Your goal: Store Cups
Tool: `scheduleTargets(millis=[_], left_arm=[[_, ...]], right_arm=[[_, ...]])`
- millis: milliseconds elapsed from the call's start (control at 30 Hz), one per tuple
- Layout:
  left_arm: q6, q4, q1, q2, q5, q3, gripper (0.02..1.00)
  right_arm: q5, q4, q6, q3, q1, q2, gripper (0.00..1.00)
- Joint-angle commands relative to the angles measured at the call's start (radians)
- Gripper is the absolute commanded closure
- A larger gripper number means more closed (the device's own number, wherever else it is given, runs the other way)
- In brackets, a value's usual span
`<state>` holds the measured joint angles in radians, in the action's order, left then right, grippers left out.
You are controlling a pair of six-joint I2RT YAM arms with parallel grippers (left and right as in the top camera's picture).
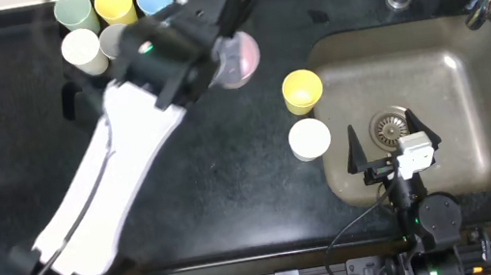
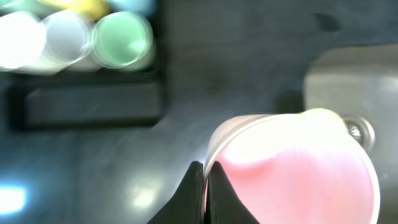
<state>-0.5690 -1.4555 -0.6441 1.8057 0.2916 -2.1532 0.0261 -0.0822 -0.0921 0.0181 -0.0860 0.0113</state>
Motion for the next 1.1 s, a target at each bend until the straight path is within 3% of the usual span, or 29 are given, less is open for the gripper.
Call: scheduleTargets(millis=[33, 267, 433, 633, 800, 1100], left_arm=[[-0.145, -0.063, 0.075, -0.095, 0.073, 0.014, 0.982], [-0.089, 0.012, 0.393, -0.298, -0.092, 0.243, 0.982], [-0.057, 0.14, 0.552, -0.441, -0.116, 0.483, 0.98], [-0.056, 0.3, 0.756, -0.471, -0.284, 0.703, 0.982], [-0.056, 0.365, 0.823, -0.415, -0.298, 0.733, 0.982], [-0.06, 0.474, 0.834, -0.275, -0.267, 0.733, 0.982]], right_arm=[[0.002, 0.005, 0.003, -0.013, -0.005, -0.007, 0.005], [0.002, 0.005, 0.002, -0.013, -0.005, -0.007, 0.005], [0.002, 0.005, 0.002, -0.013, -0.005, -0.007, 0.003], [0.002, 0.005, 0.002, -0.013, -0.005, -0.007, 0.005], [0.002, 0.005, 0.003, -0.013, -0.005, -0.007, 0.005], [0.002, 0.005, 0.002, -0.013, -0.005, -0.007, 0.005]])
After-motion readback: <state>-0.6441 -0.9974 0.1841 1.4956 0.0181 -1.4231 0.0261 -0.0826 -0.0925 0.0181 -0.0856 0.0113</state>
